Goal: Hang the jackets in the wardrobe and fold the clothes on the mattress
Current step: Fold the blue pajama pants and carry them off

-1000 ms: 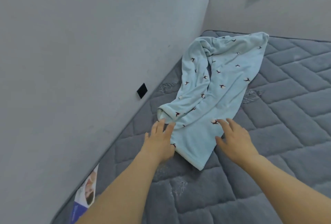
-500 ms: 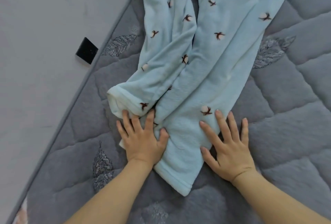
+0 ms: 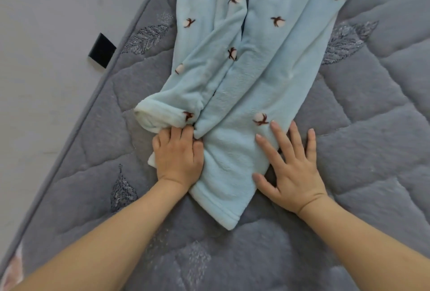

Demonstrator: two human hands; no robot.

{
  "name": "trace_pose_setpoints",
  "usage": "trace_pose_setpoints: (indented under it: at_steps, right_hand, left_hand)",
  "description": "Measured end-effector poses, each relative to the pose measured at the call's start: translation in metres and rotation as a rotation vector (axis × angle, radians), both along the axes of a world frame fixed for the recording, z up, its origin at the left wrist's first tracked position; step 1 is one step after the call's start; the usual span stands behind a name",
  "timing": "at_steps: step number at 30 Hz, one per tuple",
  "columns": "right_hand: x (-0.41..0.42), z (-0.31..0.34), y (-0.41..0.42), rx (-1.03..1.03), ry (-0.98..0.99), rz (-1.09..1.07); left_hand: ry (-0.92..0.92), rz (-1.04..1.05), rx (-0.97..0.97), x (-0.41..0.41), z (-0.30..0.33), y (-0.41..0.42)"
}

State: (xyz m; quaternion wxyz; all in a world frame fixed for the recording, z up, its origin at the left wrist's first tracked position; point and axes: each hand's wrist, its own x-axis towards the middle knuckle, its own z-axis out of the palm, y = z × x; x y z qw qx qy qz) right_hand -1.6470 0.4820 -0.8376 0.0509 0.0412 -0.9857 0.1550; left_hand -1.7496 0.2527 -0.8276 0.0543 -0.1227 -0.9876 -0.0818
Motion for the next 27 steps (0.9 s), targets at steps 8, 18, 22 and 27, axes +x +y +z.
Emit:
trace_pose_setpoints:
  at_steps: [8, 18, 22, 27]
  right_hand:
    - [0.005, 0.004, -0.005, -0.056, 0.120, 0.221]
    - [0.185, 0.038, -0.014, -0.052, 0.062, -0.002]
    - [0.201, 0.093, 0.003, 0.325, -0.568, 0.015]
    - [0.145, 0.124, -0.023, 0.222, -0.291, -0.142]
  left_hand:
    - [-0.211, 0.043, 0.090, 0.012, 0.021, 0.014]
    - [-0.709, -0.059, -0.126, 0.198, 0.069, 0.035]
    - [-0.960, -0.136, -0.062, 0.245, 0.094, 0.031]
    - [-0.698, 0.025, -0.091, 0.186, 0.112, -0.006]
